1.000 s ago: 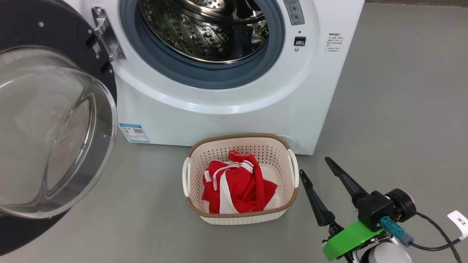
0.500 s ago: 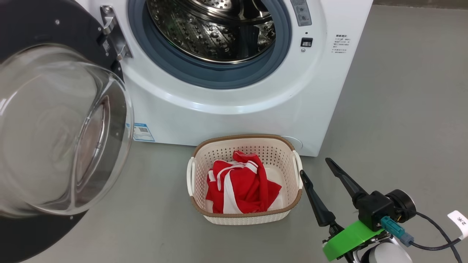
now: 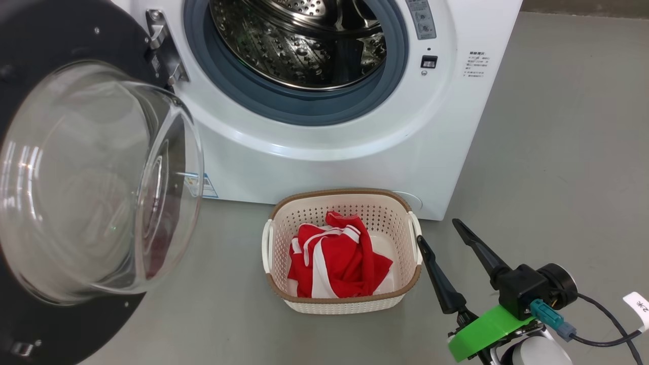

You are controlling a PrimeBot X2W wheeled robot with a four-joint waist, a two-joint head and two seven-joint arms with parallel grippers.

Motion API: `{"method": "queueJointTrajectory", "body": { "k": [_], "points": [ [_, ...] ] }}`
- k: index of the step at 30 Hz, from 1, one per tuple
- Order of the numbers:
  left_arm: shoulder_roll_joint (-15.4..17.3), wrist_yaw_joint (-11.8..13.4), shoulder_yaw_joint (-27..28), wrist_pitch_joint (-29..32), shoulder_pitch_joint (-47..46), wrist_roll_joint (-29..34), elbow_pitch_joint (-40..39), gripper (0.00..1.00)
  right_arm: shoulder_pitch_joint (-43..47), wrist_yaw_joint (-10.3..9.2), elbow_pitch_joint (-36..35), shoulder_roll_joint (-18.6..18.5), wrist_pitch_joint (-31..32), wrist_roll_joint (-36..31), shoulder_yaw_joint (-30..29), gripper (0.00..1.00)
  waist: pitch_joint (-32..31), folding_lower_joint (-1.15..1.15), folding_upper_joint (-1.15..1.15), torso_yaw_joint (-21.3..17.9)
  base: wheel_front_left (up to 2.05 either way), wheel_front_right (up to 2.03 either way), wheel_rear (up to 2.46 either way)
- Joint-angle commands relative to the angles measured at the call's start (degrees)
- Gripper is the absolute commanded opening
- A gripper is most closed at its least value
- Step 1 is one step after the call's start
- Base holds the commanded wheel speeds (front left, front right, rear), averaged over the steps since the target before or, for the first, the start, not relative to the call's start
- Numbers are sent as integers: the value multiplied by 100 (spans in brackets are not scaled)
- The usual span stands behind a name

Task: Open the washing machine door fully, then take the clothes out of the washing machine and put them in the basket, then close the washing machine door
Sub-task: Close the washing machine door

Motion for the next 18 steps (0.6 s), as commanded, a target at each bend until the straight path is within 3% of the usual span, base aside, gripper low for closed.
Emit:
{"method": "queueJointTrajectory", "body": {
  "k": [1, 18],
  "points": [
    [221, -38, 5, 102, 86, -80, -227, 0, -131, 36, -137, 16, -35, 65, 82, 100, -4, 0, 0, 1, 0, 0, 0],
    [-99, -38, -355, 166, 577, -595, -1182, 0, -58, 36, -174, 16, -35, 159, 47, 100, -75, 0, 0, -138, 0, 0, 0]
  ]
}}
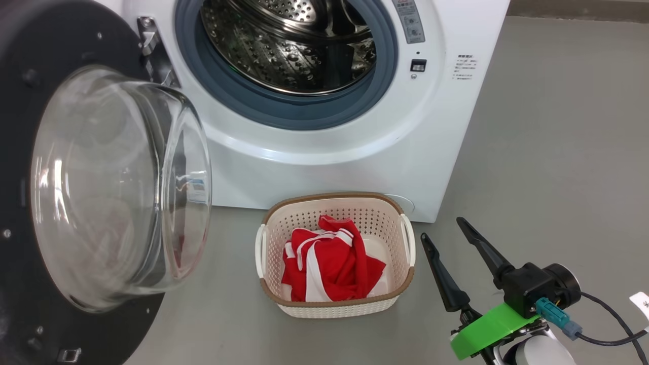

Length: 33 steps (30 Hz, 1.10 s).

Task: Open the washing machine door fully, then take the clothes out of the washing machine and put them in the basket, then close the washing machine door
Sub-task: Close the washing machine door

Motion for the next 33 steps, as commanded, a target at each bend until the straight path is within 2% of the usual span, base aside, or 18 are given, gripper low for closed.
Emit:
{"method": "queueJointTrajectory", "body": {
  "k": [1, 21, 33],
  "points": [
    [251, -38, 82, 88, 23, -84, -240, 0, -57, 36, -163, 15, -35, 29, 99, 100, -2, 0, 0, -39, 0, 0, 0],
    [-284, -38, -85, 77, 554, -567, -1441, 0, -12, 36, -233, 15, -35, 8, 6, 100, 6, 0, 0, -400, 0, 0, 0],
    [-540, -36, -148, 64, 770, -671, -1850, 0, -18, 36, -272, 15, -35, 45, 15, 100, 50, 0, 0, -684, 0, 0, 0]
  ]
}}
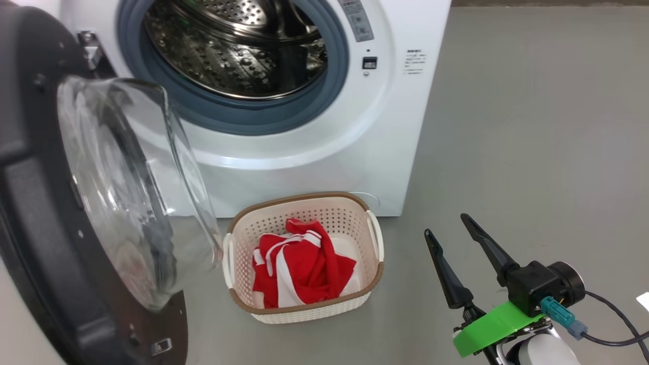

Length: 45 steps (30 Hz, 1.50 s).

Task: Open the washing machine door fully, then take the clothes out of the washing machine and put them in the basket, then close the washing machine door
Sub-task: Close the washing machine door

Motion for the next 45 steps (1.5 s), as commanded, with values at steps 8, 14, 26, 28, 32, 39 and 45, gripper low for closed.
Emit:
{"method": "queueJointTrajectory", "body": {
  "k": [8, 14, 26, 28, 32, 39, 45],
  "points": [
    [7, 56, 22, 48, 55, -93, -559, 0, -29, 36, -215, 15, -35, 25, 90, 100, 47, 0, 0, -304, 0, 0, 0],
    [-128, 148, -24, 9, 130, -64, -731, 0, -5, 36, -231, 15, -35, 45, 95, 100, 39, 0, 0, -454, 0, 0, 0],
    [-405, 202, 83, -441, 357, 244, -891, 3, 82, 36, -234, 15, -35, 68, 61, 100, -37, 0, 0, -420, 0, 0, 0],
    [-442, 148, 138, -633, 381, 369, -921, 14, 85, 36, -227, 15, -35, 78, 74, 100, -52, 0, 0, -380, 0, 0, 0],
    [-458, 27, 264, -1102, 421, 659, -962, 100, 98, 36, -207, 15, -35, 88, 75, 100, -89, 0, 0, -278, 0, 0, 0],
    [-267, -38, 2, -1985, 688, 1391, -1360, 100, 115, 36, -181, 15, -35, 102, 79, 100, -146, 0, 0, -149, 0, 0, 0],
    [-54, -40, -549, -3626, 1242, 2490, -1450, 100, 127, 36, -186, 15, -35, 139, 99, 100, -169, 0, 0, -70, 0, 0, 0]
  ]
}}
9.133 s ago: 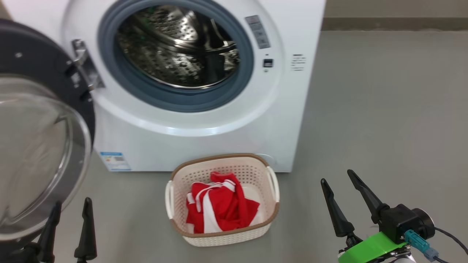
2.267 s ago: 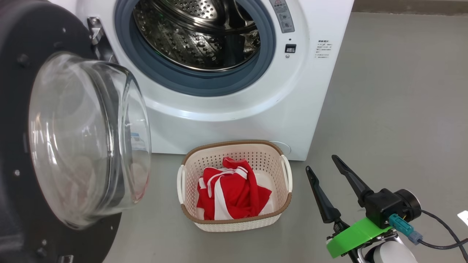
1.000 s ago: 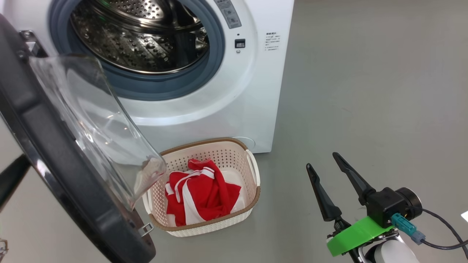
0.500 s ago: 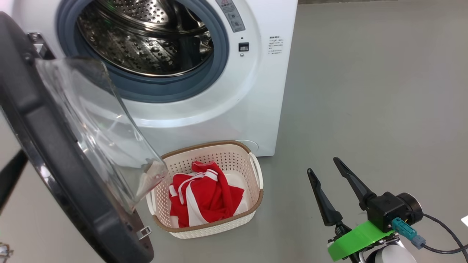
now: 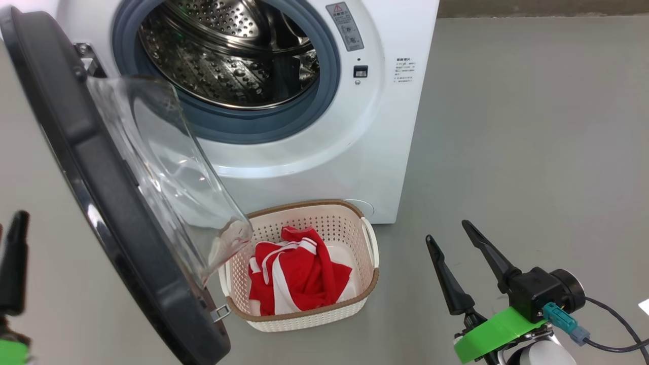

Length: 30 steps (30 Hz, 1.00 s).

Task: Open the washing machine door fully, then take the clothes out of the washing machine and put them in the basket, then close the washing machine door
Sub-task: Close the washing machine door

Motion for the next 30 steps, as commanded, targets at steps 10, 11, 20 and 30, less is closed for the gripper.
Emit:
{"method": "queueJointTrajectory", "body": {
  "k": [10, 11, 20, 30],
  "points": [
    [617, -38, -648, -2639, 336, 1867, 750, 100, -5, 36, -139, 13, -35, 69, 116, 100, -12, 0, 0, 53, 0, 0, 0],
    [635, -38, -710, -2802, 347, 2026, 841, 100, -5, 36, -143, 13, -35, 74, 121, 100, -12, 0, 0, 45, 0, 0, 0],
    [401, -38, -716, -3131, 452, 3066, 1138, 100, 21, 36, -187, 13, -35, 107, 113, 100, 1, 0, 0, -29, 0, 0, 0],
    [72, -38, -640, -3134, 678, 3658, 973, 100, -48, 36, -202, 13, -35, 103, 99, 100, 74, 0, 0, -54, 0, 0, 0]
  ]
}}
